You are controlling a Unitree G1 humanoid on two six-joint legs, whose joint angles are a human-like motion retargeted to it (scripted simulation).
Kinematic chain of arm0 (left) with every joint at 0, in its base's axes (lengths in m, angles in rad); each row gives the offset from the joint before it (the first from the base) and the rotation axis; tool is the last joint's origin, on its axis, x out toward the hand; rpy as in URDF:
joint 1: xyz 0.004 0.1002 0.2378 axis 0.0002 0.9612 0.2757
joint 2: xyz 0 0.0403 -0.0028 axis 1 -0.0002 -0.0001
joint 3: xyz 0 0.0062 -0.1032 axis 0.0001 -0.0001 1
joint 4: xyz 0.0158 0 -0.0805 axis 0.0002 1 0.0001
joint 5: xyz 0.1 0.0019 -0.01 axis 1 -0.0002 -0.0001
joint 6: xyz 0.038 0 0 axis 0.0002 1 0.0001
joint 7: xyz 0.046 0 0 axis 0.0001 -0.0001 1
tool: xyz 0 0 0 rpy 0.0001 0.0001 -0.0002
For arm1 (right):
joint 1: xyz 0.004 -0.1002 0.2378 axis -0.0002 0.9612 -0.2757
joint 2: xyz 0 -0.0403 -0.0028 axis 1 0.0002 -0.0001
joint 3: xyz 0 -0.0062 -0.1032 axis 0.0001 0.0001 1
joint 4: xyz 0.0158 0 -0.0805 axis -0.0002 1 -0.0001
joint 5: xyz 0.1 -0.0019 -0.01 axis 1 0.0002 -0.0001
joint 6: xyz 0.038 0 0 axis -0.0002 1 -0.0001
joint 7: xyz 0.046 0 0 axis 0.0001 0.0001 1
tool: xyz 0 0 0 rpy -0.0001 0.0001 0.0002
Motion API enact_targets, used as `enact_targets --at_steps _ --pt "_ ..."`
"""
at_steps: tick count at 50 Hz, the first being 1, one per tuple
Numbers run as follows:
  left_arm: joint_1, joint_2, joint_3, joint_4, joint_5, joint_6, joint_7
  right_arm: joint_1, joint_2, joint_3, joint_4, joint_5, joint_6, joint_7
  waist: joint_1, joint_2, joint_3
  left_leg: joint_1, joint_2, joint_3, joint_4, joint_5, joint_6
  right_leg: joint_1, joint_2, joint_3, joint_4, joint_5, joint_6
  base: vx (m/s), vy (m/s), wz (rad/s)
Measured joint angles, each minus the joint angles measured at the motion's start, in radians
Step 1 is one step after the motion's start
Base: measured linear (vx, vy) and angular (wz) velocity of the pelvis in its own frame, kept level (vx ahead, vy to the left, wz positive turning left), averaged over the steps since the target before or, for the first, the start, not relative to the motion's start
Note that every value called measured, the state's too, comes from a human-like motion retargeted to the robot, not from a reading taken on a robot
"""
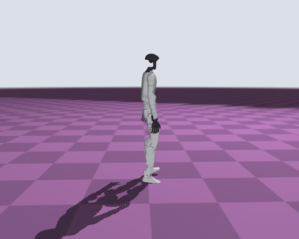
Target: Upper body actions
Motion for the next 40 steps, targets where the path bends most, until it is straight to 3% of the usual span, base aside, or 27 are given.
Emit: enact_targets --at_steps 4,8,12,18,23,31,35,40 --pt "0.016 -0.09 0.073 0.213 -0.141 0.09 -0.026 -0.017 -0.006 0.065 -0.022 -0.139 -0.013 -0.026 -0.005 0.001 -0.017 0.002 0.005 0.013 -0.019 0.015 -0.003 -0.003 0.007 -0.008 -0.005 -0.005 -0.009 -0.02 -0.08 0.09" --pt "0.068 -0.158 0.116 0.259 -0.281 0.121 -0.069 -0.013 0.007 0.074 -0.011 -0.171 -0.034 -0.048 -0.017 0.005 -0.036 -0.009 0.011 0.008 -0.026 0.027 -0.008 -0.013 0.016 -0.003 -0.006 -0.011 -0.015 -0.01 -0.09 0.14" --pt "0.118 -0.248 0.181 0.227 -0.379 0.077 0.079 0.005 0.025 0.065 0.05 -0.108 -0.018 -0.038 -0.028 -0.001 -0.039 -0.034 0.025 -0.013 -0.002 0.034 -0.031 -0.017 0.015 -0.008 -0.008 -0.017 -0.021 -0.04 -0.07 0.29" --pt "0.111 -0.275 0.212 0.174 -0.515 0.022 0.205 0.032 0.031 0.062 0.164 -0.038 0.057 -0.106 0.009 -0.016 -0.001 -0.045 0.008 -0.04 0.016 0.049 -0.042 -0.01 0.019 0.028 -0.006 -0.024 -0.034 -0.08 -0.09 0.24" --pt "0.084 -0.23 0.181 0.104 -0.464 0.021 0.184 0.071 0.018 0.061 0.222 -0.07 0.1 -0.152 0.027 -0.035 -0.002 -0.09 -0.003 -0.071 0.045 0.039 -0.059 -0.02 0.0 -0.001 -0.013 -0.028 -0.035 -0.06 -0.07 0.59" --pt "0.07 -0.157 0.111 -0.007 -0.312 -0.006 -0.062 0.079 -0.032 0.003 0.166 -0.136 0.062 -0.055 0.051 -0.043 0.031 -0.093 -0.023 -0.082 0.04 0.044 -0.022 -0.015 -0.019 -0.02 -0.016 -0.012 -0.025 0.02 0.04 0.0" --pt "0.059 -0.136 0.09 0.012 -0.266 0.002 -0.02 0.048 -0.058 -0.073 0.085 -0.205 0.019 0.11 0.04 -0.047 0.043 -0.077 -0.027 -0.066 0.029 0.031 -0.001 -0.012 -0.031 -0.036 -0.009 -0.003 -0.011 0.09 0.16 -0.29" --pt "0.043 -0.123 0.067 0.088 -0.223 0.017 -0.012 -0.009 -0.122 -0.152 -0.007 -0.204 -0.009 0.154 0.045 -0.049 0.045 -0.063 -0.03 -0.045 0.017 0.006 0.016 -0.037 -0.039 -0.02 0.027 0.006 0.016 0.06 0.18 -0.6"
